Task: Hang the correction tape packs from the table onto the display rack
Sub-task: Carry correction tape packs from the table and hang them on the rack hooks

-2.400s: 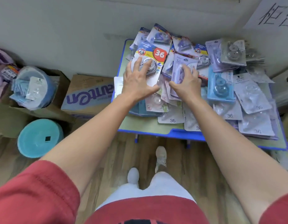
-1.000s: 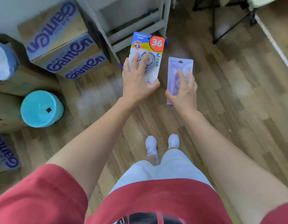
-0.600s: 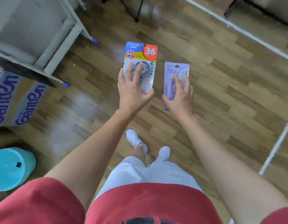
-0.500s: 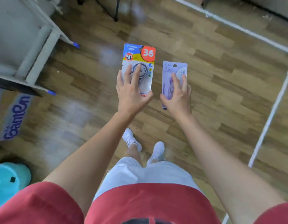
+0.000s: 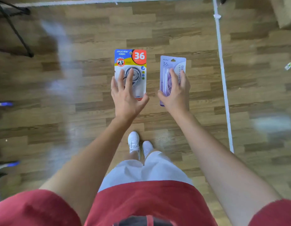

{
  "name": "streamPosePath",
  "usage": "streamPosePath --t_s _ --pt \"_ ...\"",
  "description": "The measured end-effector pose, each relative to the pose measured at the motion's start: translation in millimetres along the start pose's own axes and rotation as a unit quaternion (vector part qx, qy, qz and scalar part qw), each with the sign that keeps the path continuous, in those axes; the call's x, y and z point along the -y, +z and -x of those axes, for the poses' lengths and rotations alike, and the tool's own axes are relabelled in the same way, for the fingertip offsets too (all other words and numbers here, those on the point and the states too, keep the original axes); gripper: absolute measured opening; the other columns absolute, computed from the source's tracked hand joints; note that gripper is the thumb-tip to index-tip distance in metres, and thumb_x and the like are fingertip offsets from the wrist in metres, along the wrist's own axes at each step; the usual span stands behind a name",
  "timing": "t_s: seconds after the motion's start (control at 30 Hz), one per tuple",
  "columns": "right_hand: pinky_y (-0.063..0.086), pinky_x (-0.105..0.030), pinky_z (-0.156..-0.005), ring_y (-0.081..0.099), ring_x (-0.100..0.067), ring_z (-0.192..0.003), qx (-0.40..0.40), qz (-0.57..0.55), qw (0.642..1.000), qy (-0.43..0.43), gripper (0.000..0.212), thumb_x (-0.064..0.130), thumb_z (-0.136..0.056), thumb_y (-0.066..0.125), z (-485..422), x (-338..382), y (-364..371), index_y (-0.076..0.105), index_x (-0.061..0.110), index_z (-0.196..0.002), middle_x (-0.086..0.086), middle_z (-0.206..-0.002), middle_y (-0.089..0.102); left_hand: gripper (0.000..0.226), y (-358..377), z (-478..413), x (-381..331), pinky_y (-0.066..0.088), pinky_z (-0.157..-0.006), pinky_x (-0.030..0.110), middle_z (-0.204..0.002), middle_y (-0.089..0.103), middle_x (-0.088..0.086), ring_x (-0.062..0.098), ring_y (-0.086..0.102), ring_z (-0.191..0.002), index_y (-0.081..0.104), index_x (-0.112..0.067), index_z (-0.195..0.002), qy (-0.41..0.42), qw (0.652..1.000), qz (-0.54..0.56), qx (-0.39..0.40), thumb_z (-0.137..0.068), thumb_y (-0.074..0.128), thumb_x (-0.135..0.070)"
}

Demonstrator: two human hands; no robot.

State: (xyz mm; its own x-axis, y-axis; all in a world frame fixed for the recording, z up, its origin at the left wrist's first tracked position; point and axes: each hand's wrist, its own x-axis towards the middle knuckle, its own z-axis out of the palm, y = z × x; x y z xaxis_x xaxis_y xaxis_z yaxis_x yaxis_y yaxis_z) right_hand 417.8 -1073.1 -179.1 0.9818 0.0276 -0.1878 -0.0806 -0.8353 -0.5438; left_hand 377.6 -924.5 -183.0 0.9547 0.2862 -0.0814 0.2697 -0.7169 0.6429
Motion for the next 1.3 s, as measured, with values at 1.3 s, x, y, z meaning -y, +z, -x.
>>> streamPosePath --t_s 1.3 --pt "0.024 -0.032 -0.102 0.030 -0.035 -0.131 -0.277 0.006 0.957 -0.085 0.071 0.023 -0.081 0.066 -625.8 50.7 -320.3 0.036 0.014 -0.145 -0.020 -0.153 0.021 0.083 26.9 -646.7 -355.5 0.018 -0.111 0.042 -0.150 0.030 0.015 0.045 0.023 -0.135 0.039 -0.009 -0.143 0.227 0.958 0.056 -0.168 -0.070 0.047 -0.048"
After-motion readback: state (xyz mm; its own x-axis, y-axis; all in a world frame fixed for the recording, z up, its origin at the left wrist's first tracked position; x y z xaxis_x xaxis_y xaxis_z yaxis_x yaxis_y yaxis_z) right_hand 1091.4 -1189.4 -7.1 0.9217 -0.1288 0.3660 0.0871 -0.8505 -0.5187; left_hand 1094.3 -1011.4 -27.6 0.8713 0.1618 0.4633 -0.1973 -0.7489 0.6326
